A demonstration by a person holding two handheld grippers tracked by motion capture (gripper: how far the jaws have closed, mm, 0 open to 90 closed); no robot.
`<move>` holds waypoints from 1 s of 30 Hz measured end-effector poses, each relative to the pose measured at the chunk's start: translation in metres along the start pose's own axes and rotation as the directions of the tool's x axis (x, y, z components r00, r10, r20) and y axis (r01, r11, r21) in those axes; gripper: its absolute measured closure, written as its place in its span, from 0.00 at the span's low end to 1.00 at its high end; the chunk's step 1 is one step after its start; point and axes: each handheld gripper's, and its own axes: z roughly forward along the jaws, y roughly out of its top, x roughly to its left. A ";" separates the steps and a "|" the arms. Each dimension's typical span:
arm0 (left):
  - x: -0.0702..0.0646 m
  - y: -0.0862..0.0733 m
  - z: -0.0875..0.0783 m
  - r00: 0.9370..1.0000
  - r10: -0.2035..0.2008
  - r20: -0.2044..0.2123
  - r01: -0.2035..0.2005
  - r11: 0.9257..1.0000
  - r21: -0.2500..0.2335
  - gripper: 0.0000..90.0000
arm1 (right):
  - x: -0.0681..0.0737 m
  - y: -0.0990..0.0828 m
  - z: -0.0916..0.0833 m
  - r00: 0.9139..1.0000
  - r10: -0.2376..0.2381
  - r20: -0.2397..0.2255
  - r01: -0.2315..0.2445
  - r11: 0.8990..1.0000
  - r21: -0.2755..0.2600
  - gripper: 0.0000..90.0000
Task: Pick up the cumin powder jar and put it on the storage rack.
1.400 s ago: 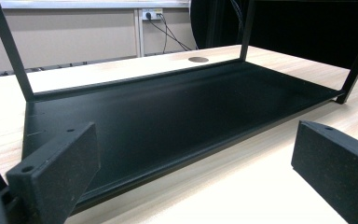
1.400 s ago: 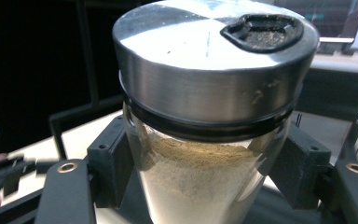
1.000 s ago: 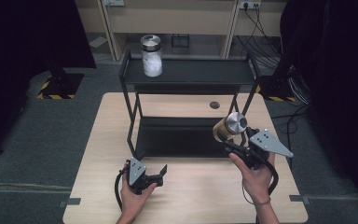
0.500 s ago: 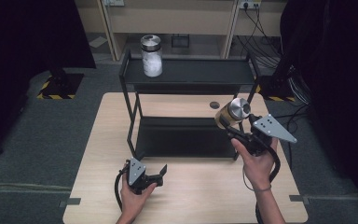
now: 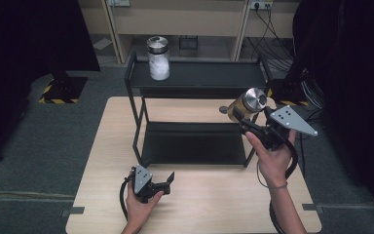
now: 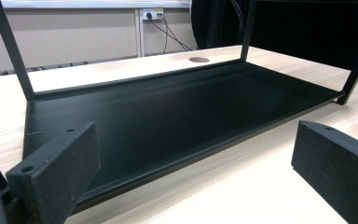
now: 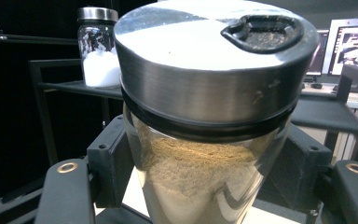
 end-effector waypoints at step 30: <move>0.000 0.000 0.000 1.000 -0.001 -0.001 0.001 1.000 0.003 0.00 | -0.013 0.058 0.032 0.999 -0.021 0.030 0.023 0.999 -0.037 0.35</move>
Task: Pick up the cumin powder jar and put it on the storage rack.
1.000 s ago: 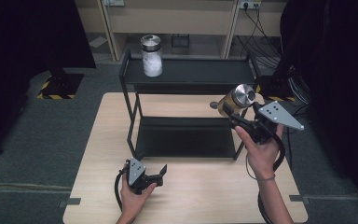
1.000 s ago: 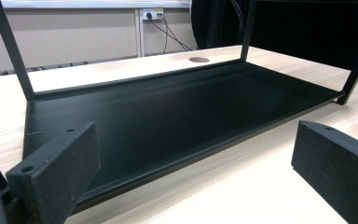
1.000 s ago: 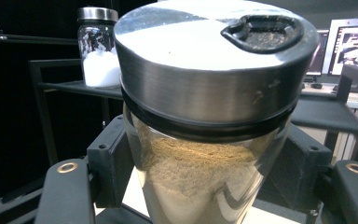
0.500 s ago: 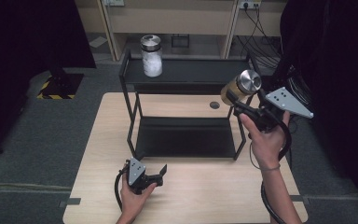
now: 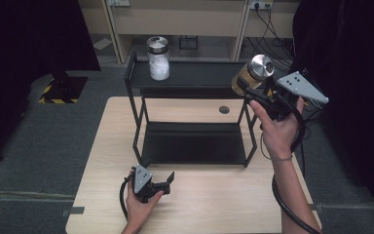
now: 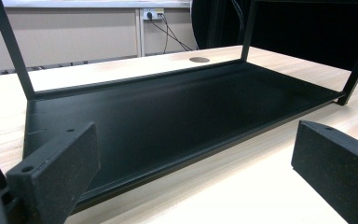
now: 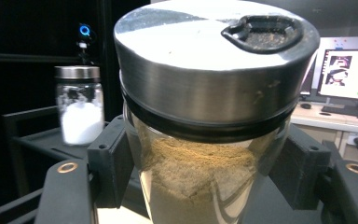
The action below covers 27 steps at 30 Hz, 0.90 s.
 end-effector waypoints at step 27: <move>0.000 0.000 0.000 1.000 0.002 0.002 -0.002 1.000 0.001 0.00 | -0.014 0.017 0.067 0.993 -0.011 0.115 -0.009 0.986 0.166 0.35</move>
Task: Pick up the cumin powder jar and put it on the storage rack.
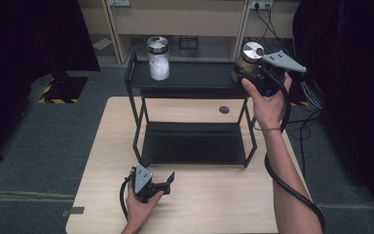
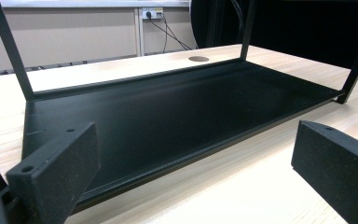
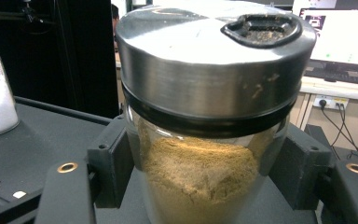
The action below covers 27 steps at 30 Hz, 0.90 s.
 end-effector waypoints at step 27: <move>-0.001 0.000 0.000 1.000 0.008 0.005 -0.008 1.000 -0.002 0.00 | 0.007 -0.011 0.026 0.999 0.035 0.037 -0.034 0.999 -0.030 0.35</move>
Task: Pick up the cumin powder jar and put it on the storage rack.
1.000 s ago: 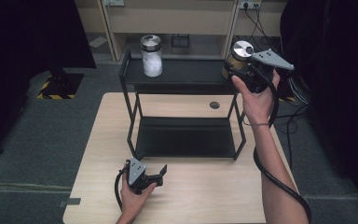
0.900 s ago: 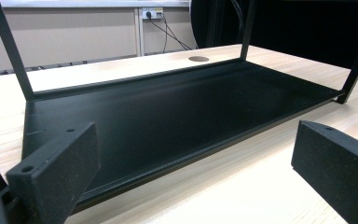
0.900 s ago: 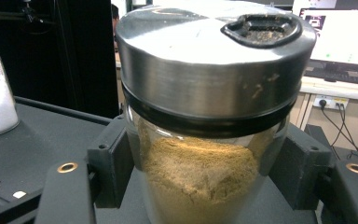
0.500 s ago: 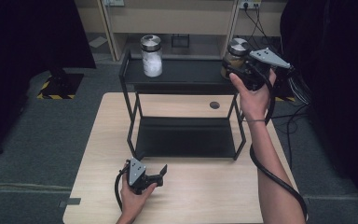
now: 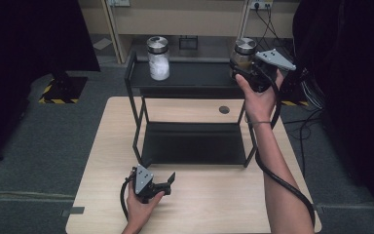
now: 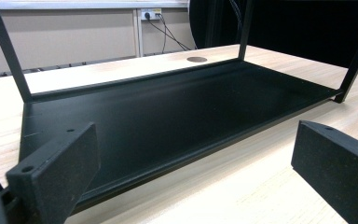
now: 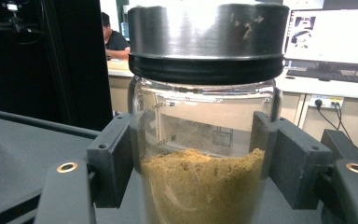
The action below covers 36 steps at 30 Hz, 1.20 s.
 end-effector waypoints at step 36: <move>-0.001 0.000 0.000 1.000 0.006 0.003 -0.006 1.000 -0.002 0.00 | -0.008 -0.012 -0.017 0.998 -0.039 -0.041 0.035 0.996 -0.084 0.07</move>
